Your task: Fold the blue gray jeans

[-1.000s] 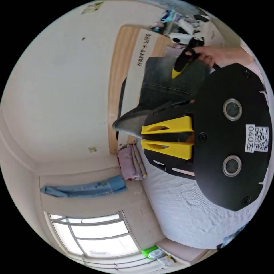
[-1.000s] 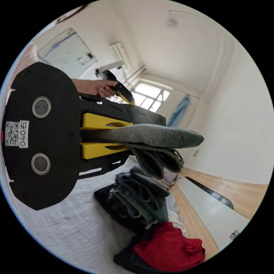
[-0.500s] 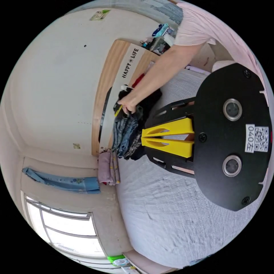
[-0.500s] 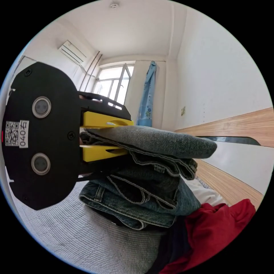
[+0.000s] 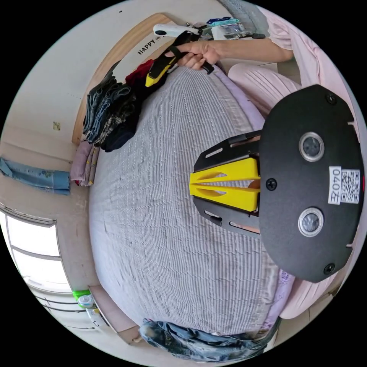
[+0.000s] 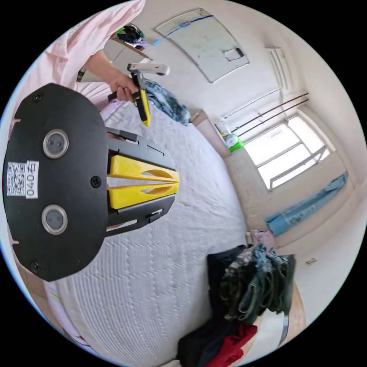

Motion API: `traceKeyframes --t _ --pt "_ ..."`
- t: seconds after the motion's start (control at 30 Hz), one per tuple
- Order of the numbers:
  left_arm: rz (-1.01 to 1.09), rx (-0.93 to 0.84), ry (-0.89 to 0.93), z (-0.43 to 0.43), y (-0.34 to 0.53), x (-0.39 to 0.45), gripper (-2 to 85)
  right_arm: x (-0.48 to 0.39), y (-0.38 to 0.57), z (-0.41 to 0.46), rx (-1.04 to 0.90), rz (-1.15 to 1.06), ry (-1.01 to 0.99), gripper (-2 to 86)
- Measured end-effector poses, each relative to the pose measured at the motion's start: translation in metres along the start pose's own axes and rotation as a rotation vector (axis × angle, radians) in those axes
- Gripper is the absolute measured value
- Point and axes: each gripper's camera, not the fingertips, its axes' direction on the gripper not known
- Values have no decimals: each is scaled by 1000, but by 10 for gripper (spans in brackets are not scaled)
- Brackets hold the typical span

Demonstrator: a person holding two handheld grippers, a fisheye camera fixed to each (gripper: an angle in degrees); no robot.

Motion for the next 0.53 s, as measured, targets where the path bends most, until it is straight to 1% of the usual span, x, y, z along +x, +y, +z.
traceKeyframes --t 0.07,0.13,0.2,0.33,0.43,0.53 --pt "-10 -15 -30 -7 15 -11 -9 -33 22 15 -86 -6 -12 -9" --pt "-24 -1 -82 -17 25 -24 -9 -58 23 20 -112 -23 -34 -9" --pt "-66 32 -124 -30 33 -47 -9 -83 15 21 -121 -48 -60 -10" --pt "-175 81 -146 -47 46 -91 -8 -133 -13 27 -112 -88 -95 -9" --pt "-272 113 -200 -55 62 -129 -8 -163 -29 44 -166 -106 -101 -10" --pt "-339 153 -342 -60 81 -161 -7 -190 -37 63 -237 -122 -139 -10"
